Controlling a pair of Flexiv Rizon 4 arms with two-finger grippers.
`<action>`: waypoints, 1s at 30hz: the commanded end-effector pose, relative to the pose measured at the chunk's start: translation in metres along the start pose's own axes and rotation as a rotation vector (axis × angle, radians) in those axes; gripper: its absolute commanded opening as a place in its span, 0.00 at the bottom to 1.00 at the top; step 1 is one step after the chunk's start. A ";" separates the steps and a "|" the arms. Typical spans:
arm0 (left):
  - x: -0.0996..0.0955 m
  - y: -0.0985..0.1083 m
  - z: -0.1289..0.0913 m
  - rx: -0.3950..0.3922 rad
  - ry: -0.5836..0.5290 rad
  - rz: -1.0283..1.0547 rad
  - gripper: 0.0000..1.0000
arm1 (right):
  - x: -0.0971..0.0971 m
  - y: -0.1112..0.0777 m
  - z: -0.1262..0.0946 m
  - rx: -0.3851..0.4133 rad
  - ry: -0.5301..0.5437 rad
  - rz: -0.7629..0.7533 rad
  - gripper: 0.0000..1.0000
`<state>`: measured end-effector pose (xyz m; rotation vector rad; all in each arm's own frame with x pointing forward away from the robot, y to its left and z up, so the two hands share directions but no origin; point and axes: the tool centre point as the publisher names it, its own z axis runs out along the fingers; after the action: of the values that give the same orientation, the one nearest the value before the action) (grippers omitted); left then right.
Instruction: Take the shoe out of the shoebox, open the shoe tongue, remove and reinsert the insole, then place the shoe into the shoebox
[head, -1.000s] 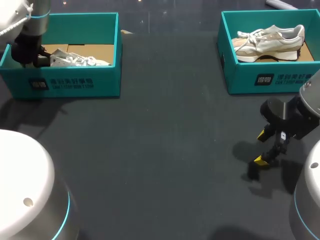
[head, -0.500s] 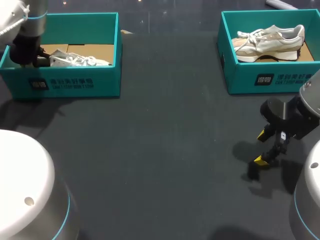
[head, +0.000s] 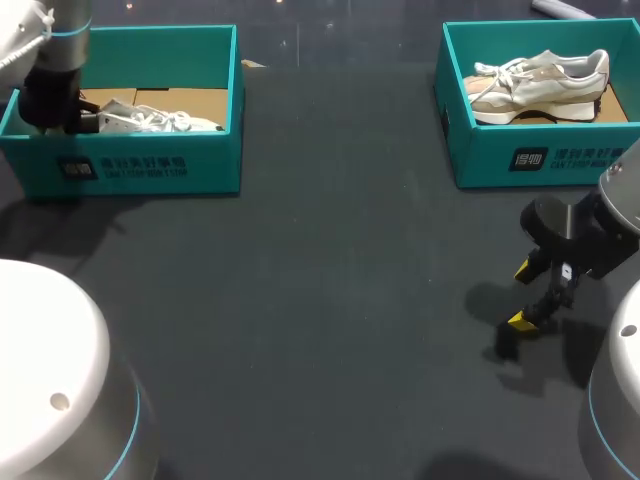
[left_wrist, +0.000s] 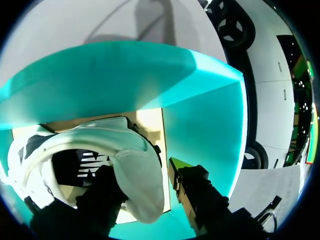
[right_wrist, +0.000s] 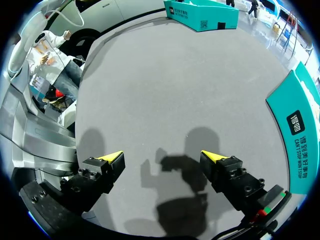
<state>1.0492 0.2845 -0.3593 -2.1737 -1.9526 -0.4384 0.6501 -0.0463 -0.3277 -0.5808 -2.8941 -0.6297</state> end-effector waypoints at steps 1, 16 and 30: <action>0.005 -0.004 -0.008 -0.004 -0.025 -0.002 0.45 | 0.002 -0.001 -0.001 0.000 -0.003 0.000 1.00; 0.014 0.004 -0.061 -0.033 -0.074 -0.025 0.96 | 0.002 -0.001 -0.001 0.000 -0.003 0.000 1.00; 0.039 -0.011 -0.140 -0.033 -0.141 -0.038 1.00 | 0.002 -0.001 -0.001 0.000 -0.003 0.000 1.00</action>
<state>1.0391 0.2718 -0.2379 -2.2398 -2.0732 -0.3379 0.6501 -0.0463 -0.3277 -0.5808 -2.8941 -0.6297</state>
